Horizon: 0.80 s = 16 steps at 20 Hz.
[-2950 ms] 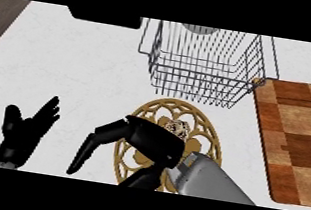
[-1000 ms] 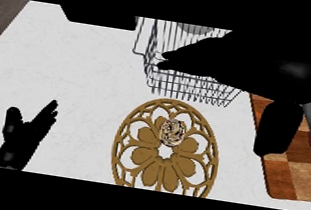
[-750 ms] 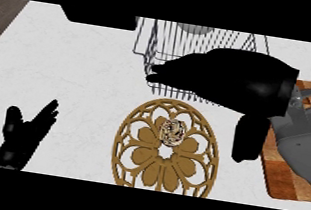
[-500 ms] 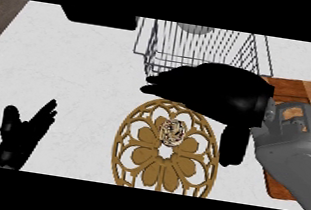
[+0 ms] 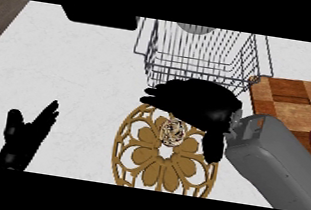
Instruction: Pick the cupcake from the placemat and place it in the basket
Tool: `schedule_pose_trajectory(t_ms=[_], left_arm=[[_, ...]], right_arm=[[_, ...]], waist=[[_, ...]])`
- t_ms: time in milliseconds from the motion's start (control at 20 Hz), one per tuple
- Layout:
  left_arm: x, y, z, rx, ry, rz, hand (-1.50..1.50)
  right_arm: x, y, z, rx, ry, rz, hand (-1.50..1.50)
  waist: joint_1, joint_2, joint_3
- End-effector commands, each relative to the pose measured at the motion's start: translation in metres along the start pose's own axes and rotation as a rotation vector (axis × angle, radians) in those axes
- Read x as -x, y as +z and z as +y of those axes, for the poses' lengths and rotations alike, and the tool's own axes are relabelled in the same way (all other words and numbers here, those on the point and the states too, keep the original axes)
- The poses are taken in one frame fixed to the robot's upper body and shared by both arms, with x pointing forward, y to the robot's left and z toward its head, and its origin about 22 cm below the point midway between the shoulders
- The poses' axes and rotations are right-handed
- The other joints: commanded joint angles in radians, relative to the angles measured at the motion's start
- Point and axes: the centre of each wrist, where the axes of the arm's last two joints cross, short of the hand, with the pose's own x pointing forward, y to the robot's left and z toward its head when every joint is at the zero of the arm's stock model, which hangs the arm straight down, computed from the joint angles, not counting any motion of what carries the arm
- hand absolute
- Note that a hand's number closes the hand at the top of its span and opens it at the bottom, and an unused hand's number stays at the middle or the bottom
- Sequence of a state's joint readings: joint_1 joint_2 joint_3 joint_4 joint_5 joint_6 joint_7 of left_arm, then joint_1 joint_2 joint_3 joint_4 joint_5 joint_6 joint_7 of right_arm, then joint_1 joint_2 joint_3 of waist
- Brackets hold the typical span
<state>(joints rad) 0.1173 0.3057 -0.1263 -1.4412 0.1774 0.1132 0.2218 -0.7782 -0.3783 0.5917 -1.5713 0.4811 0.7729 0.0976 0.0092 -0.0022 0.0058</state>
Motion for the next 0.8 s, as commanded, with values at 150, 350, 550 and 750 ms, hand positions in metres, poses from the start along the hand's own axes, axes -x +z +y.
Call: schedule_pose_trajectory(t_ms=[150,350,550,750], left_arm=[[0.012,0.000,-0.002,-0.003,-0.003,0.075,0.00],[0.008,0.003,-0.007,0.005,-0.003,0.070,0.00],[0.023,-0.005,0.002,0.004,0.002,0.079,0.00],[0.009,-0.004,0.016,-0.001,0.004,0.080,0.00]], right_arm=[[0.007,-0.011,0.038,-0.003,-0.017,-0.007,-1.50],[0.027,-0.020,0.046,0.021,0.006,-0.005,-1.50],[0.007,-0.031,0.045,0.029,-0.012,-0.006,-1.50],[0.033,-0.029,0.049,0.025,-0.016,-0.004,-1.50]], waist=[[-0.005,0.002,-0.006],[0.000,0.004,-0.005],[-0.005,0.003,-0.006],[-0.003,0.003,-0.006]])
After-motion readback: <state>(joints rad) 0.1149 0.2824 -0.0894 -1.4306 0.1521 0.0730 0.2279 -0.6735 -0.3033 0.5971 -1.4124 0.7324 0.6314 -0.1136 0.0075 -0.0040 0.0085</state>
